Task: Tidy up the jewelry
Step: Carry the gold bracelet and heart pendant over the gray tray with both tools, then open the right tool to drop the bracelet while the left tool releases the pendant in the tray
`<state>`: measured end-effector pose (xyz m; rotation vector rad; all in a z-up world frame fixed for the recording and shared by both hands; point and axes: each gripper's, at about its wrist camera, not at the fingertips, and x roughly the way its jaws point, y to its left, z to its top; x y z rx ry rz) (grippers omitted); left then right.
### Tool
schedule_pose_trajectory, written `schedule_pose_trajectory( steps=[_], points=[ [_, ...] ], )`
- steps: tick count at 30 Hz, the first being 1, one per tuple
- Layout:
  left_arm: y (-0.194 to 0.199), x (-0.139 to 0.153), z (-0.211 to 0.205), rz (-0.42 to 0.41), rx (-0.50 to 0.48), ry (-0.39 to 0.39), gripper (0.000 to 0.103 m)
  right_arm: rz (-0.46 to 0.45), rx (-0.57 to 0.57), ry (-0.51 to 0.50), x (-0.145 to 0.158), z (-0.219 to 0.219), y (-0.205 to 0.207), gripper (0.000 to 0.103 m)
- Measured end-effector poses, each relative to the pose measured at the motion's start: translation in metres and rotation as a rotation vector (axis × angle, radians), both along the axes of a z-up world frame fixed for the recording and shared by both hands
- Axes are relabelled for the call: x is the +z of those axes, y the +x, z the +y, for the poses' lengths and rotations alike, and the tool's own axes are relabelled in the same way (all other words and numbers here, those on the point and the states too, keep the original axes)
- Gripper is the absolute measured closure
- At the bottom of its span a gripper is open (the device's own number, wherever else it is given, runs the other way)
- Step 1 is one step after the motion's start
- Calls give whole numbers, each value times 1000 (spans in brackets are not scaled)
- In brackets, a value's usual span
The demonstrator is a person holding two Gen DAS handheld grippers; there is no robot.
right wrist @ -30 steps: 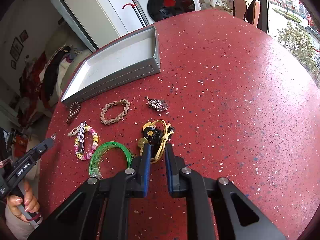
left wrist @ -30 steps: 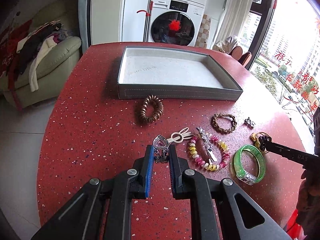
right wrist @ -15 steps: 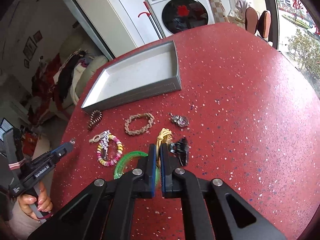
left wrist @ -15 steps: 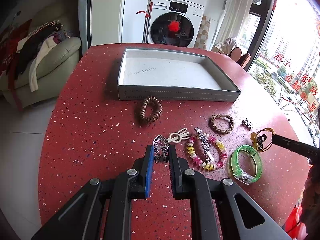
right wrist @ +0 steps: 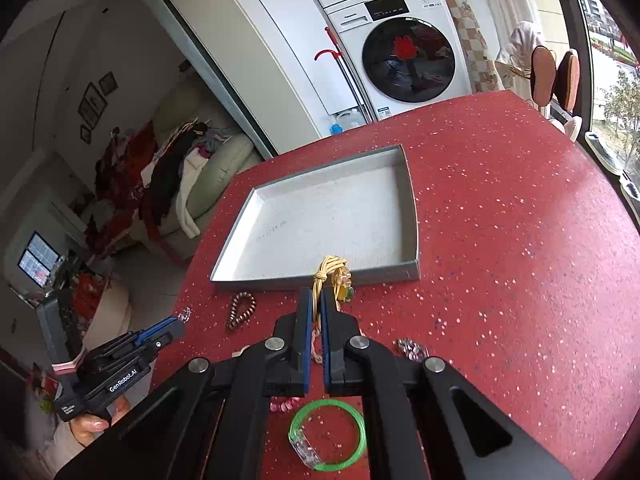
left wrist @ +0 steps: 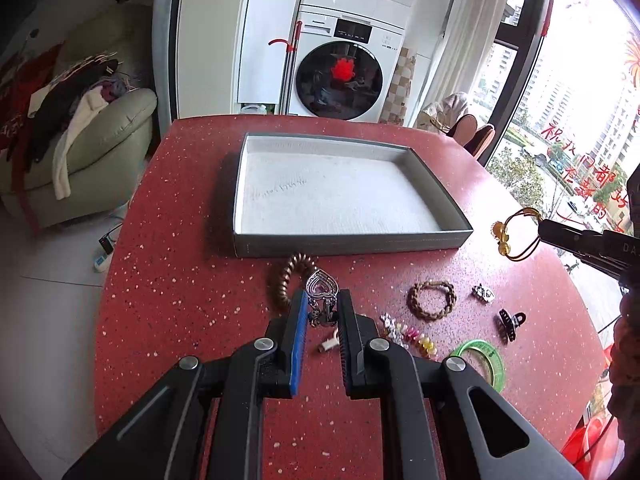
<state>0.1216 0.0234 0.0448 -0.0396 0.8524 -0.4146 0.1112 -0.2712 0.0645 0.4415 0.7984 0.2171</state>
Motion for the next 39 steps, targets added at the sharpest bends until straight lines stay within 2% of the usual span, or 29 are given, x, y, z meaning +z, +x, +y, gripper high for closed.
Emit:
schedule_pose_trajectory(
  steps=[10,15,20,25,29,34,39],
  points=[
    [80,31,-32,-64,-9,27,69,23,32,54,-2,3,98,99],
    [132,20,-53,-27,3,26,69,58,28,90,-22,3,144,99],
    [175,-2,-68,-5,32,42,69,115,5,83,-54,-1,176,99],
    [198,-34,-78,36,45,86,69,168,-32,42,-84,-9,188,99],
    [200,-52,-84,48,42,150,69,201,-59,-18,-98,-11,188,99],
    [201,-68,-90,58,53,242,69,211,-77,-82,-101,-8,186,98],
    [201,-70,-92,47,78,293,68,224,-61,-113,-101,1,187,95]
  ],
)
